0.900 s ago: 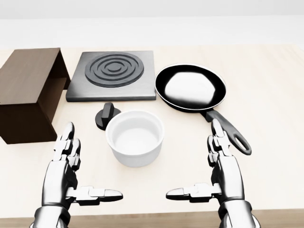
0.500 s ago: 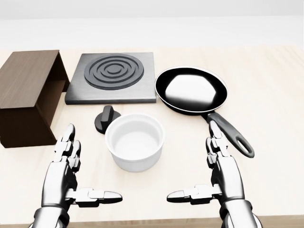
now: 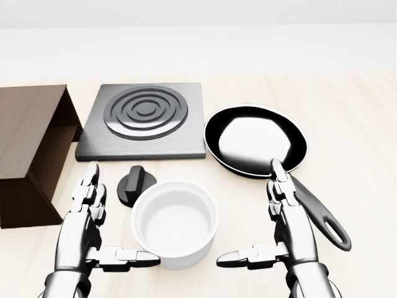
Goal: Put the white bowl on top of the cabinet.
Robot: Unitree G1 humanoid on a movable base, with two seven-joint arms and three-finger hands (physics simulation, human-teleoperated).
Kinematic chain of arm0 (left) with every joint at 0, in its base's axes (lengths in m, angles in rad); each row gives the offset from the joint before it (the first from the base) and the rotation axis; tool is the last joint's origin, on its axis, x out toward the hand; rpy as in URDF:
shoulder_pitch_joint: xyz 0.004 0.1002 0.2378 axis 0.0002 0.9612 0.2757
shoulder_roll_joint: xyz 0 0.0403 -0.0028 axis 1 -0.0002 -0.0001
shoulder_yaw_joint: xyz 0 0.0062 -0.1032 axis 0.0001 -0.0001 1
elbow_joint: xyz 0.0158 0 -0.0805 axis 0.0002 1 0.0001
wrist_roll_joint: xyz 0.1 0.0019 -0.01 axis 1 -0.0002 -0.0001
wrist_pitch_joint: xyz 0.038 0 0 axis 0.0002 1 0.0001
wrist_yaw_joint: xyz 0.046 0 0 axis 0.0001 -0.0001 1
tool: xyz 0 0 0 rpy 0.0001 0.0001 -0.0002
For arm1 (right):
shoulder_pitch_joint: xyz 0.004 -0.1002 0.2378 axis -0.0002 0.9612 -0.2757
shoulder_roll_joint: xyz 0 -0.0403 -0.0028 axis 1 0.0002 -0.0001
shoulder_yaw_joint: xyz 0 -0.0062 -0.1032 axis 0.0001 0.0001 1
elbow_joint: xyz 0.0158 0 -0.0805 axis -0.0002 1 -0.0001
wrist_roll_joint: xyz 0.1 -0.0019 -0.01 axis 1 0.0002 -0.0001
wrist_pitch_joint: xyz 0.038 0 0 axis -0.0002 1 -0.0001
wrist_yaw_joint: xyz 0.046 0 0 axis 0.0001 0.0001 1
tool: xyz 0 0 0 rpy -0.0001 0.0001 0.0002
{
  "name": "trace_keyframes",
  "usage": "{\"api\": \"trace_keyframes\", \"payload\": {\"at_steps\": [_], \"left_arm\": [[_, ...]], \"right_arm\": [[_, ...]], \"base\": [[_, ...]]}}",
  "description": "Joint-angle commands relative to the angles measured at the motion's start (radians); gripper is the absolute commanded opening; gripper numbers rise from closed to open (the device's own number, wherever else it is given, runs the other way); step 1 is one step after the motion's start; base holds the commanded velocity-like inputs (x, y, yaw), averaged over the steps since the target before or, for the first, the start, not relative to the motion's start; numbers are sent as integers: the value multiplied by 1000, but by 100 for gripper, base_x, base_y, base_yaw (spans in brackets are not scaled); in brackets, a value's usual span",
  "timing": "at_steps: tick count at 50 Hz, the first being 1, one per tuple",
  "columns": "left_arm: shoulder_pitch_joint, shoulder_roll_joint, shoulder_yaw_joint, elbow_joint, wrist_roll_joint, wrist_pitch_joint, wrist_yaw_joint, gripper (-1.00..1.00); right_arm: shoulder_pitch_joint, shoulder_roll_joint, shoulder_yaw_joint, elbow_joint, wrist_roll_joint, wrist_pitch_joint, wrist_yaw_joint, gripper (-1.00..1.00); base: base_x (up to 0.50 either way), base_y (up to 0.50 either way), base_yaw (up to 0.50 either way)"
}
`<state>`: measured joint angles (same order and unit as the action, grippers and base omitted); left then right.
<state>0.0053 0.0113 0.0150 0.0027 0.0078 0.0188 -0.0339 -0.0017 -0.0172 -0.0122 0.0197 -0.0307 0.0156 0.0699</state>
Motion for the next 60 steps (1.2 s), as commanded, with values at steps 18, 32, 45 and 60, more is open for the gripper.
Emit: {"api": "trace_keyframes", "payload": {"at_steps": [18, 32, 45, 60], "left_arm": [[64, -6, -24, -120, 11, 38, -11, 100], [199, -12, -106, -374, 159, 68, 70, 100], [287, 17, -244, -566, 329, 68, 180, 100], [335, 77, -393, -717, 514, 68, 254, 100]], "right_arm": [[48, 4, 12, -70, -4, -1, 16, 100], [37, 5, 14, -35, -12, -21, 13, 100], [38, -1, -7, -72, 14, 0, 23, 100], [45, -4, -20, -102, 25, 14, 23, 100]], "base": [[14, 0, 0], [0, 0, 0], [0, 0, 0], [0, 0, 0]]}}
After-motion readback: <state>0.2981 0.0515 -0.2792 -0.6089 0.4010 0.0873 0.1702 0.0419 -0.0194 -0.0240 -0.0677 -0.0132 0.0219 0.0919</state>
